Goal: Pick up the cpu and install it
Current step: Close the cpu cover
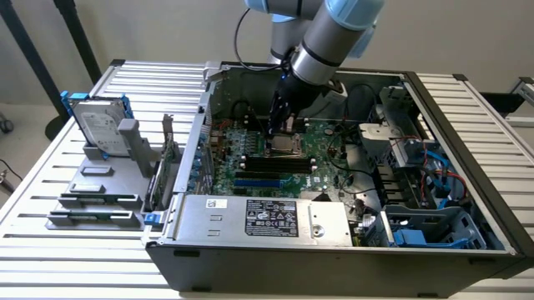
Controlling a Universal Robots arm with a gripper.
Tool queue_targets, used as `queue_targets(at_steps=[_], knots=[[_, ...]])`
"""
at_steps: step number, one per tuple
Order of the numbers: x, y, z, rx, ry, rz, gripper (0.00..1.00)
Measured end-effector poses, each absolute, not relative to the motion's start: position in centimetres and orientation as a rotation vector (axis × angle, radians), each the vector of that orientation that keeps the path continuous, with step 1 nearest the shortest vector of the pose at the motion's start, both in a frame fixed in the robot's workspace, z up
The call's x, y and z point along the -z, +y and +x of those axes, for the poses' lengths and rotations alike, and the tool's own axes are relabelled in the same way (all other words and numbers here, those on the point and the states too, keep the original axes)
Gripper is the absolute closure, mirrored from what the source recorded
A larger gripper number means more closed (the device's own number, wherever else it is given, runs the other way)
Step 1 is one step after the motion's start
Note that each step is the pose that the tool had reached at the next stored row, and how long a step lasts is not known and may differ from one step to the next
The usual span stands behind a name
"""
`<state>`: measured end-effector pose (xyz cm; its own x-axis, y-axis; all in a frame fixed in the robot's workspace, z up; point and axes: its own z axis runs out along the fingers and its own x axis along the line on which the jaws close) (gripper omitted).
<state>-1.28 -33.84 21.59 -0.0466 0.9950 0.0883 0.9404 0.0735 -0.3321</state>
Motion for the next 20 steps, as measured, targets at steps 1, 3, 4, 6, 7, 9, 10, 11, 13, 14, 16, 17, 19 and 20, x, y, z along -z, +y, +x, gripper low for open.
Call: queue_targets(at_steps=[1,3,4,6,7,9,10,11,13,14,16,17,19,20], knots=[[-21.5,-33.8,-1.3,-0.265,-2.063,-1.94,0.89],[-21.3,-33.8,-1.4,-0.265,-2.061,-1.941,0.89],[-21.2,-33.8,-1.4,-0.265,-2.06,-1.942,0.89],[-21.1,-33.8,-1.4,-0.264,-2.058,-1.944,0.89],[-21.1,-33.8,-1.4,-0.264,-2.056,-1.946,0.89],[-21.0,-33.8,-1.4,-0.263,-2.054,-1.948,0.89],[-21.0,-33.8,-1.4,-0.262,-2.052,-1.949,0.89],[-20.9,-33.8,-1.4,-0.262,-2.051,-1.949,0.89],[-20.8,-33.8,-1.4,-0.261,-2.049,-1.951,0.89],[-20.7,-33.8,-1.4,-0.26,-2.048,-1.952,0.89],[-20.5,-33.8,-1.4,-0.26,-2.047,-1.953,0.89],[-20.4,-33.8,-1.4,-0.26,-2.047,-1.954,0.89],[-20.2,-33.8,-1.4,-0.26,-2.046,-1.954,0.89],[-20.1,-33.8,-1.4,-0.26,-2.045,-1.954,0.89]])
